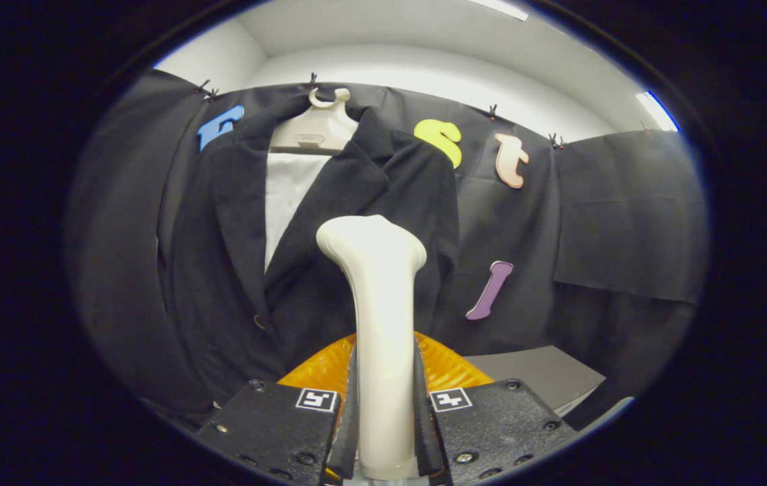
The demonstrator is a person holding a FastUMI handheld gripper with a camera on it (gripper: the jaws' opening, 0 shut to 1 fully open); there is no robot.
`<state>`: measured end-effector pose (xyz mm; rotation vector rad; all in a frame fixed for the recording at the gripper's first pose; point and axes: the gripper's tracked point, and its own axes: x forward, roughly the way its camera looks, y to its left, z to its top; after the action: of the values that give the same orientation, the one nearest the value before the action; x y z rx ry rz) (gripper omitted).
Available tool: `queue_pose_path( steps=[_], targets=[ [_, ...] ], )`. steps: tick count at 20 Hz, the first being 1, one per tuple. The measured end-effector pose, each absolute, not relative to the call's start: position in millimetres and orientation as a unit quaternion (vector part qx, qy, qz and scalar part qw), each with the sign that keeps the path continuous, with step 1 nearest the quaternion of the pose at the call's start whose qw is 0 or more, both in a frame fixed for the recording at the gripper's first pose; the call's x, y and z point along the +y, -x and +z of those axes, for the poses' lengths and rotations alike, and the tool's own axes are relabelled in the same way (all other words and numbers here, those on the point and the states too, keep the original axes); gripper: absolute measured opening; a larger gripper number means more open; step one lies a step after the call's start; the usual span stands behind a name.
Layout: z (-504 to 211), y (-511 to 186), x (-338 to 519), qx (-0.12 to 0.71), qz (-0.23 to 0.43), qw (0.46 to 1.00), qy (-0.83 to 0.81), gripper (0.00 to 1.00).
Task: Iron the clothes twice with a garment steamer, once on the left side and once on the right side.
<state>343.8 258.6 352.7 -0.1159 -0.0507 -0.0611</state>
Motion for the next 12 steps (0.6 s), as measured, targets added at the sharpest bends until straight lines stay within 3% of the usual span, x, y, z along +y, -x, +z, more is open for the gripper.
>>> queue_pose_path(
  steps=[12],
  targets=[
    [272,-338,256,0.027,-0.036,0.996,0.079,0.37]
  ],
)
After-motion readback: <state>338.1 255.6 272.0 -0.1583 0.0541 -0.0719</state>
